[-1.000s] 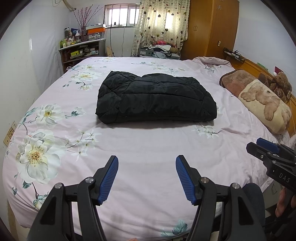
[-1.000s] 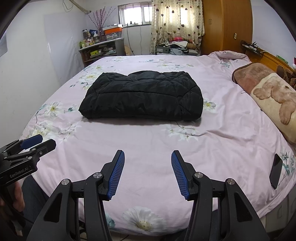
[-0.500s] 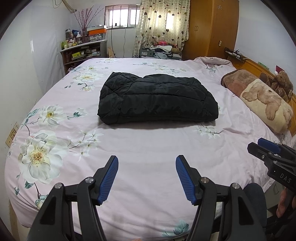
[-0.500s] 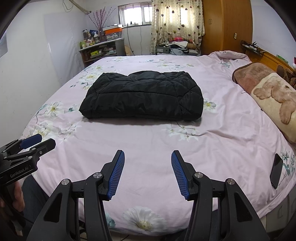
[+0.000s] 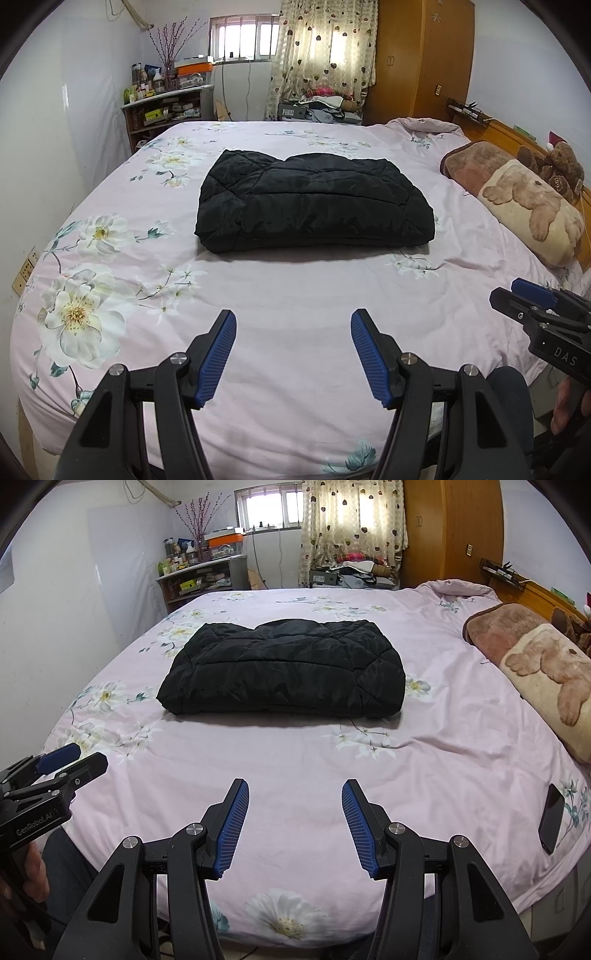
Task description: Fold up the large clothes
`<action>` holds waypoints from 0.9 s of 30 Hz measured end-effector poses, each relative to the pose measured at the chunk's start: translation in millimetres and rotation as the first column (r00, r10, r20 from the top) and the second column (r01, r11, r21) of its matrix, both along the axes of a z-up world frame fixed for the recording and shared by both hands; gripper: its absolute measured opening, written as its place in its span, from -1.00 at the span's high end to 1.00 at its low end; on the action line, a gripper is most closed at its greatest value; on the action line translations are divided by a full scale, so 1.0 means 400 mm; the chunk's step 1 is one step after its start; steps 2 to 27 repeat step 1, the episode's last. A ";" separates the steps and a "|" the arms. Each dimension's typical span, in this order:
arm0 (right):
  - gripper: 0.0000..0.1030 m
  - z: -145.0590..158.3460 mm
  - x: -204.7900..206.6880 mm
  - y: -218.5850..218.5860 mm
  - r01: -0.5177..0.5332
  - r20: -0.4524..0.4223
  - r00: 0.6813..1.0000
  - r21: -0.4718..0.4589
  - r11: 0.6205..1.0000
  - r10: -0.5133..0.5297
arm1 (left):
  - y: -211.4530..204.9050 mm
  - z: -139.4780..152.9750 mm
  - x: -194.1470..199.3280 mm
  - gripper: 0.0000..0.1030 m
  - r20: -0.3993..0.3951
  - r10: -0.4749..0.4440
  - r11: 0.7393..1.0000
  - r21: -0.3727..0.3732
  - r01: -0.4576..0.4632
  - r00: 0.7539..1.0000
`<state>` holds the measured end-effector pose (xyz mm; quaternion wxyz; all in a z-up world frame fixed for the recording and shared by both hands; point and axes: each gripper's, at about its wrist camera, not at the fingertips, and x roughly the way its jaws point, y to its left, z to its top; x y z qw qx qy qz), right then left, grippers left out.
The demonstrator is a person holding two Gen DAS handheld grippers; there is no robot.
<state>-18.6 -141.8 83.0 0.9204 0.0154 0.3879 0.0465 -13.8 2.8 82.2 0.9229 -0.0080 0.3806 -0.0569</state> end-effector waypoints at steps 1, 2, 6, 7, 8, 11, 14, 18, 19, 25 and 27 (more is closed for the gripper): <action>-0.03 0.001 0.001 0.001 0.001 0.000 1.000 -0.001 1.000 -0.001 | 0.000 -0.001 0.001 -0.29 -0.003 0.001 1.000 0.001 -0.001 1.000; -0.03 0.001 0.001 0.001 0.001 0.000 1.000 -0.001 1.000 -0.001 | 0.000 -0.001 0.001 -0.29 -0.003 0.001 1.000 0.001 -0.001 1.000; -0.03 0.001 0.001 0.001 0.001 0.000 1.000 -0.001 1.000 -0.001 | 0.000 -0.001 0.001 -0.29 -0.003 0.001 1.000 0.001 -0.001 1.000; -0.03 0.001 0.001 0.001 0.001 0.000 1.000 -0.001 1.000 -0.001 | 0.000 -0.001 0.001 -0.29 -0.003 0.001 1.000 0.001 -0.001 1.000; -0.03 0.001 0.001 0.001 0.001 0.000 1.000 -0.001 1.000 -0.001 | 0.000 -0.001 0.001 -0.29 -0.003 0.001 1.000 0.001 -0.001 1.000; -0.03 0.001 0.001 0.001 0.001 0.000 1.000 -0.001 1.000 -0.001 | 0.000 -0.001 0.001 -0.29 -0.003 0.001 1.000 0.001 -0.001 1.000; -0.03 0.001 0.001 0.001 0.001 0.000 1.000 -0.001 1.000 -0.001 | 0.000 -0.001 0.001 -0.29 -0.003 0.001 1.000 0.001 -0.001 1.000; -0.03 0.001 0.001 0.001 0.001 0.000 1.000 -0.001 1.000 -0.001 | 0.000 -0.001 0.001 -0.29 -0.003 0.001 1.000 0.001 -0.001 1.000; -0.03 0.001 0.001 0.001 0.001 0.000 1.000 -0.001 1.000 -0.001 | 0.000 -0.001 0.001 -0.29 -0.003 0.001 1.000 0.001 -0.001 1.000; -0.03 0.001 0.001 0.001 0.001 0.000 1.000 -0.001 1.000 -0.001 | 0.000 -0.001 0.001 -0.29 -0.003 0.001 1.000 0.001 -0.001 1.000; -0.03 0.001 0.001 0.001 0.001 0.000 1.000 -0.001 1.000 -0.001 | 0.000 -0.001 0.001 -0.29 -0.003 0.001 1.000 0.001 -0.001 1.000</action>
